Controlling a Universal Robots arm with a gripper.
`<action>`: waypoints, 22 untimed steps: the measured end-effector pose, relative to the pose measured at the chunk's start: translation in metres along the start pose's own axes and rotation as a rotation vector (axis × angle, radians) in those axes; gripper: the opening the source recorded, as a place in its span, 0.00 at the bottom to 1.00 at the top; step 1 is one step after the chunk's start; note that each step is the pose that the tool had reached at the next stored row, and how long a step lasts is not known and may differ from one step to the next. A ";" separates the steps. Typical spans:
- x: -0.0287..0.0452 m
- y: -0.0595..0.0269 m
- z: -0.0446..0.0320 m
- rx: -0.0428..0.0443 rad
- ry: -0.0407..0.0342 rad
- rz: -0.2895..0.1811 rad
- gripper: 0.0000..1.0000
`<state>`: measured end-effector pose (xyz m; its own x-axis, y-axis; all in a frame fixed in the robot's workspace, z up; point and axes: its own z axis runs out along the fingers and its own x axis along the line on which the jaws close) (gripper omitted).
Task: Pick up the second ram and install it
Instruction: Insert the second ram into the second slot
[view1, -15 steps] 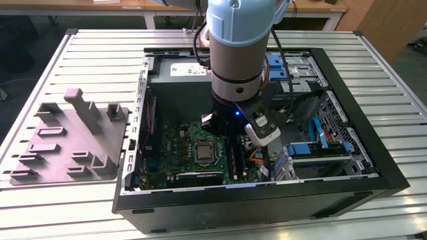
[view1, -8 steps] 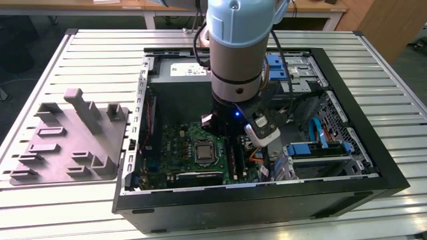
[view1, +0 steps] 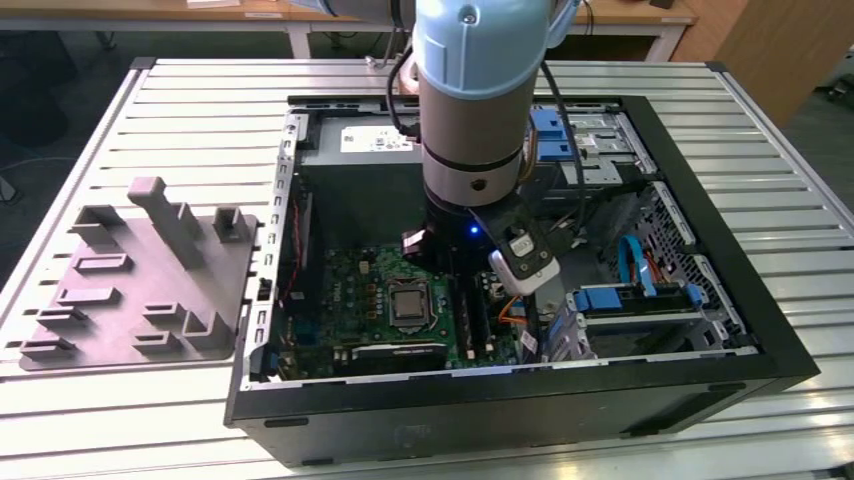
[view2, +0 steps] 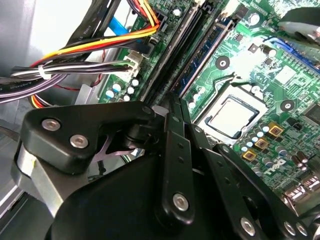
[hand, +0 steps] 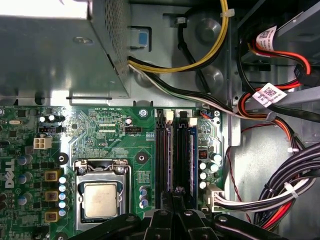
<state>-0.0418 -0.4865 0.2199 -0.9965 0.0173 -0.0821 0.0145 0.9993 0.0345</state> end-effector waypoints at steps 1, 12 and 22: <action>0.0000 0.0000 0.0000 0.0001 0.0001 0.000 0.11; 0.0003 -0.0001 0.0039 -0.0003 -0.0001 0.000 0.11; 0.0004 0.0000 0.0048 -0.0009 -0.0003 0.000 0.12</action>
<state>-0.0418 -0.4864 0.2152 -0.9964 0.0174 -0.0825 0.0145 0.9993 0.0353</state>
